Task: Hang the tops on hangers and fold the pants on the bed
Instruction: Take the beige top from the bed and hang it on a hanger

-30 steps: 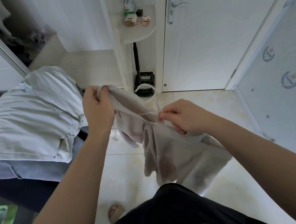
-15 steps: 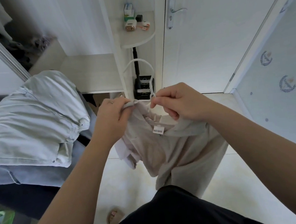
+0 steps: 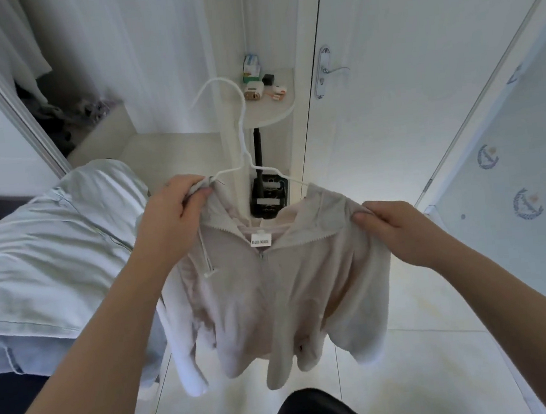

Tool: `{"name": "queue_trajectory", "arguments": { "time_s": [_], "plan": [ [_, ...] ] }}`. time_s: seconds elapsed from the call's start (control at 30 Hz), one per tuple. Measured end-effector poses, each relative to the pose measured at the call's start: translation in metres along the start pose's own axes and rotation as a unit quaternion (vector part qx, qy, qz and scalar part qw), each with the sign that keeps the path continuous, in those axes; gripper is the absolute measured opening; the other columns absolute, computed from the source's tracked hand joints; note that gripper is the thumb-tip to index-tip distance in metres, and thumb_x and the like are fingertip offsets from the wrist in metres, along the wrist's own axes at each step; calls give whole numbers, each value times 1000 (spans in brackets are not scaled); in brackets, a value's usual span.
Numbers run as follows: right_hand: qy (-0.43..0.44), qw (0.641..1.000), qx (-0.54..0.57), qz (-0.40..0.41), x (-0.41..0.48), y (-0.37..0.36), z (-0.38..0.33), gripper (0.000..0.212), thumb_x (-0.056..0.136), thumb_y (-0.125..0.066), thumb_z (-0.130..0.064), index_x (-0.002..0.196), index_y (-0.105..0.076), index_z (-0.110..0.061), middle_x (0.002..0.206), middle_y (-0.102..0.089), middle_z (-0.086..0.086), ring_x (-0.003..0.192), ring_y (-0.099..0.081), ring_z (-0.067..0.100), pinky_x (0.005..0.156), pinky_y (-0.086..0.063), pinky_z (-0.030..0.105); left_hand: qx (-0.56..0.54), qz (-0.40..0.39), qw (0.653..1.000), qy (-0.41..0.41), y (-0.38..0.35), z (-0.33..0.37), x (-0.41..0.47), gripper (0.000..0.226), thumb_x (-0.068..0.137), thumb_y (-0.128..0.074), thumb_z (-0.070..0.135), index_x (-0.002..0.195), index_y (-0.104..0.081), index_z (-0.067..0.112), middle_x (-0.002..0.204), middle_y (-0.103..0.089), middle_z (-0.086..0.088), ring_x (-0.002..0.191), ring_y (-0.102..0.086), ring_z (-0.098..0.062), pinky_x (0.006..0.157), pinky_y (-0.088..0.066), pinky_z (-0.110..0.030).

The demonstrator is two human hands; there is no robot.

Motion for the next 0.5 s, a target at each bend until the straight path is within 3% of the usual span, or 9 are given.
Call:
{"name": "queue_trajectory", "arguments": {
  "time_s": [0.1, 0.17, 0.27, 0.3, 0.37, 0.43, 0.5],
  "plan": [
    [39, 999, 10, 2, 23, 4, -36, 41, 104, -47, -27, 65, -36, -25, 58, -41, -14, 56, -37, 4, 55, -31, 19, 2, -27, 999, -23, 2, 8, 21, 18, 103, -56, 13, 109, -71, 8, 92, -66, -5, 88, -58, -17, 80, -45, -22],
    [67, 997, 30, 6, 37, 7, -59, 33, 105, -45, -23, 72, -48, -24, 66, -52, -14, 62, -45, 4, 59, -34, 18, -4, -34, 999, -28, 6, 8, 35, 17, 102, -56, 13, 108, -72, 8, 91, -66, -9, 88, -59, -21, 81, -47, -31],
    [91, 994, 52, -18, 61, 9, -87, 23, 105, -45, -21, 98, -66, -28, 90, -69, -13, 84, -62, 4, 73, -45, 17, -16, -27, 999, -25, 20, -3, 60, 16, 102, -57, 12, 107, -72, 10, 92, -66, -7, 90, -58, -21, 80, -45, -27],
    [89, 994, 53, -27, 71, 10, -93, 21, 105, -46, -23, 102, -67, -25, 92, -70, -8, 85, -63, 9, 76, -47, 22, -14, -20, 1000, -19, 25, -9, 71, 15, 102, -57, 12, 106, -72, 11, 92, -67, -4, 91, -58, -21, 79, -44, -25],
    [87, 994, 61, -28, 93, 15, -106, 22, 105, -48, -24, 95, -66, -18, 87, -68, 5, 78, -60, 16, 73, -45, 31, 4, -2, 1000, -17, 38, -22, 98, 15, 101, -58, 14, 106, -72, 11, 93, -67, -1, 93, -59, -23, 81, -42, -26],
    [94, 992, 77, -14, 119, 20, -124, 24, 105, -50, -23, 86, -65, -21, 81, -66, 7, 70, -55, 11, 66, -42, 24, 29, 6, 999, -28, 49, -36, 133, 15, 101, -58, 17, 106, -72, 12, 94, -68, -5, 96, -60, -28, 87, -45, -34],
    [98, 991, 94, 12, 144, 25, -147, 26, 104, -51, -22, 82, -66, -25, 76, -66, -1, 67, -55, 5, 63, -42, 17, 41, 14, 999, -30, 60, -47, 170, 19, 102, -56, 26, 108, -72, 17, 99, -68, -5, 102, -59, -30, 94, -47, -44]
  ]
}}
Point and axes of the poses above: each hand's wrist, its own x-axis towards the middle knuckle, its own y-axis out of the back of the hand, z = x × y, the point moved 4 cm from there along x, towards the middle knuckle
